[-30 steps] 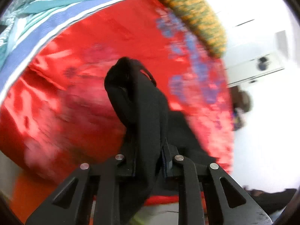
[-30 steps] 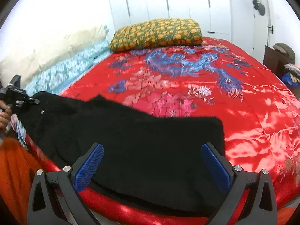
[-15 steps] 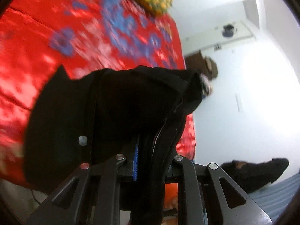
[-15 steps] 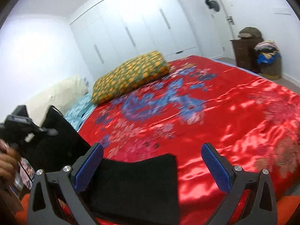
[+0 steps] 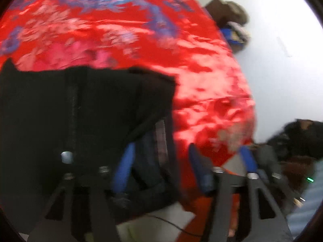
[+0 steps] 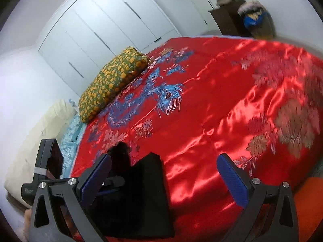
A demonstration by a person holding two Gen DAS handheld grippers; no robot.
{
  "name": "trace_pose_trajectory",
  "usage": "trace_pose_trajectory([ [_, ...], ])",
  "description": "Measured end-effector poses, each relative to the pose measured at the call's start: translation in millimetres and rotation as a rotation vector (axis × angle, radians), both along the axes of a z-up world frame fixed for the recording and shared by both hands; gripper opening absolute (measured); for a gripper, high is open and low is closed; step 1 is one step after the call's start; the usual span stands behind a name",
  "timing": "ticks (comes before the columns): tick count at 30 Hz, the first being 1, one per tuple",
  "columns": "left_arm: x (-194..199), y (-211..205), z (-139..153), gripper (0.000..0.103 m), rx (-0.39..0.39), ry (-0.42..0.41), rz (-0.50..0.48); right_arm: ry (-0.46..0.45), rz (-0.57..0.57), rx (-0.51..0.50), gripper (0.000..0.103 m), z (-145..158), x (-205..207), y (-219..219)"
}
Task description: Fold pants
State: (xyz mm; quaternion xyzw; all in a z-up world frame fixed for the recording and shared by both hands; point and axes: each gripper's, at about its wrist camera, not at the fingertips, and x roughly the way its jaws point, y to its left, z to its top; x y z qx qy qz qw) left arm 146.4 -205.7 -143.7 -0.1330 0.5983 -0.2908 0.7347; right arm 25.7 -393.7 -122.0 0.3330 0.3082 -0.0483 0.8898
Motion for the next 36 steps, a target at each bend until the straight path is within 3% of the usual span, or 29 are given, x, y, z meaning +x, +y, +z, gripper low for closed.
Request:
trace_pose_trajectory([
  [4,-2.8,33.5,38.6,0.085,-0.013,-0.122,0.041,-0.003,0.010,0.057,0.103,-7.9,-2.9,-3.1],
  [8,2.1,98.2,51.9,0.085,0.090,-0.193,0.122,0.031,0.277,0.098,0.101,-15.9,14.5,31.6],
  [10,-7.3,127.9,48.3,0.085,0.153,-0.220,0.157,0.047,0.442,-0.032,0.096,-11.7,20.4,72.1],
  [12,-19.3,156.2,40.2,0.085,0.195,-0.220,0.188,0.064,0.532,-0.147,0.078,-11.0,23.9,100.6],
  [14,-33.8,177.4,26.0,0.085,0.218,-0.203,0.207,0.078,0.570,-0.165,0.070,-15.4,29.3,113.4],
  [16,-50.2,194.4,9.2,0.085,0.252,-0.196,0.222,0.143,0.577,-0.174,0.043,-26.8,39.5,119.4],
  [17,-53.3,198.2,2.6,0.085,0.266,-0.194,0.230,0.211,0.573,-0.219,0.019,-34.5,44.8,123.6],
  [18,-57.7,202.7,-2.1,0.085,0.275,-0.193,0.241,0.231,0.565,-0.243,0.015,-35.9,46.1,123.4],
  [20,-67.6,208.9,-5.3,0.085,0.269,-0.203,0.260,0.220,0.560,-0.252,0.012,-26.0,42.9,123.9],
  [23,-81.1,197.5,3.0,0.086,0.271,-0.261,0.233,0.135,0.513,-0.340,0.012,7.3,22.0,120.2],
  [25,-86.9,180.9,7.0,0.091,0.317,-0.318,0.181,0.196,0.500,-0.375,0.012,-1.7,19.1,116.9],
  [26,-87.0,173.5,6.1,0.093,0.339,-0.337,0.163,0.287,0.499,-0.377,0.012,-22.6,24.7,115.4],
  [28,-88.5,160.8,-0.4,0.093,0.377,-0.359,0.136,0.354,0.497,-0.344,0.012,-42.2,29.5,112.0],
  [32,-85.7,149.7,-17.3,0.093,0.429,-0.336,0.131,0.338,0.497,-0.430,0.012,-38.2,32.7,121.8],
  [36,-85.9,147.1,-25.9,0.093,0.469,-0.338,0.128,0.332,0.485,-0.422,0.013,-39.1,30.0,115.6],
])
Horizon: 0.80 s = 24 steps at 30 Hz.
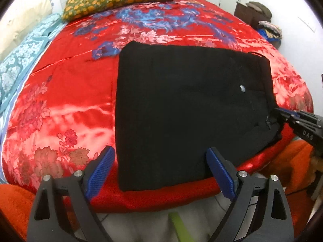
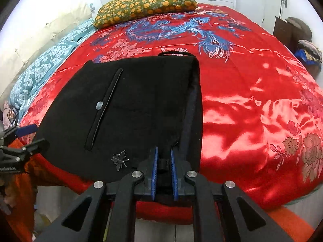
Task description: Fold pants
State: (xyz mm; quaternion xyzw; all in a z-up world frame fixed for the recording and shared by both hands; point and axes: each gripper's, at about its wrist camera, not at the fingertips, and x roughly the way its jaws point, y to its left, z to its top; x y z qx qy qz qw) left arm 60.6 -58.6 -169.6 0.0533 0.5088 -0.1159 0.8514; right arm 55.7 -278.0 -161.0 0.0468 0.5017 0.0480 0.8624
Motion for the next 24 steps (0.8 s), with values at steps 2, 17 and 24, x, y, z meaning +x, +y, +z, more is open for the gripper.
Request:
trace_pose_trajectory([
  [2,0.6,-0.2,-0.2,0.093,0.006,0.000,0.002,-0.006,-0.006,-0.001,0.013,-1.1,-2.5,-3.3],
  [17,-0.9,3.1,5.2,0.093,0.021,-0.029,0.020,-0.038,-0.039,-0.016,0.038,1.7,-7.6,2.0],
  [24,1.6,14.8,15.7,0.094,-0.038,-0.098,0.041,-0.262,-0.165,0.005,0.074,59.1,-19.6,-22.5],
])
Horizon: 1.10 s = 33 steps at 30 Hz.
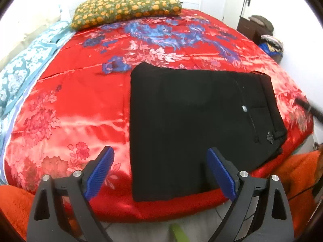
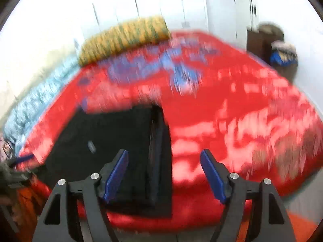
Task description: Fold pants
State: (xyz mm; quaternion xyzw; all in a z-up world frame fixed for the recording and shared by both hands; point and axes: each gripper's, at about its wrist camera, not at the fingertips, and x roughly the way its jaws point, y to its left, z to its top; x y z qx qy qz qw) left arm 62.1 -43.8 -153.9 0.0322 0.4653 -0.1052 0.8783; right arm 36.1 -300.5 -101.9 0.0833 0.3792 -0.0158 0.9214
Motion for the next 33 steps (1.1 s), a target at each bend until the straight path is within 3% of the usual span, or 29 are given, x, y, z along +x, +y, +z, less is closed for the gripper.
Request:
trace_pose_trajectory([
  [4,-0.4,-9.6,-13.2,0.094,0.048,-0.001,-0.037,-0.036,0.227,0.079,0.072,21.3,42.6,33.6],
  [7,-6.3,-13.8,-17.6,0.094,0.073,-0.012,-0.071,0.020,0.341,0.086,0.062,6.7,77.1,55.0],
  [10,-9.3,-11.6,-20.5,0.095,0.061,0.002,-0.083,0.195,0.270,0.019,0.038,-41.1,115.6,45.5],
  [11,-10.3,-10.5,-21.8,0.095,0.053,0.011,-0.088,0.242,0.231,0.017,0.021,-55.1,121.4,36.8],
  [12,-11.1,-10.0,-22.2,0.095,0.048,0.015,-0.090,0.273,0.203,0.050,0.016,-69.0,123.6,25.9],
  [14,-12.0,-7.8,-22.3,0.095,0.039,0.020,-0.091,0.239,0.183,0.120,0.010,-71.6,120.2,11.8],
  [17,-10.4,-6.3,-19.0,0.096,0.021,0.023,-0.086,0.218,0.188,0.108,0.010,-58.3,112.3,12.3],
  [19,-10.0,-2.8,-13.2,0.096,0.002,0.010,-0.072,0.178,0.183,0.104,0.018,-42.0,101.1,12.1],
  [25,-4.1,8.3,4.3,0.096,-0.067,-0.043,-0.001,0.088,0.250,0.036,0.019,-1.5,42.1,24.9],
  [29,3.2,-6.1,-4.5,0.096,-0.028,-0.026,-0.033,0.152,0.326,-0.047,0.019,-20.7,12.5,56.2],
  [31,0.8,-18.0,-17.8,0.096,0.034,0.000,-0.085,0.243,0.309,-0.096,0.019,-46.8,5.1,62.5],
  [33,-4.2,-25.7,-34.0,0.096,0.094,0.036,-0.130,0.246,0.290,-0.074,0.019,-56.9,-2.8,59.8],
])
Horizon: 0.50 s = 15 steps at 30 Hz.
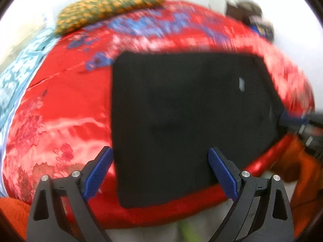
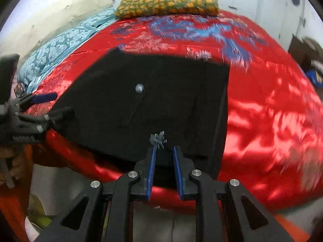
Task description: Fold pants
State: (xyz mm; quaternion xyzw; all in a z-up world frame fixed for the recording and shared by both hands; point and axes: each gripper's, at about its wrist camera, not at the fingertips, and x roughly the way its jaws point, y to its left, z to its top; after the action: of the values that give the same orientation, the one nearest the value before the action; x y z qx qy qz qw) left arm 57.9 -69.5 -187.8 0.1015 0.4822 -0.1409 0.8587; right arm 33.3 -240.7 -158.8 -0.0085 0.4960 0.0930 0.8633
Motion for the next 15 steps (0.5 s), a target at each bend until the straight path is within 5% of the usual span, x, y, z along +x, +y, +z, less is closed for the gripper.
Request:
trace_pose_trajectory([
  [15,-6.2,25.8,1.4,0.101,-0.115,0.071,0.021,-0.020,0.014,-0.040,0.020,-2.4,-13.1,4.2],
])
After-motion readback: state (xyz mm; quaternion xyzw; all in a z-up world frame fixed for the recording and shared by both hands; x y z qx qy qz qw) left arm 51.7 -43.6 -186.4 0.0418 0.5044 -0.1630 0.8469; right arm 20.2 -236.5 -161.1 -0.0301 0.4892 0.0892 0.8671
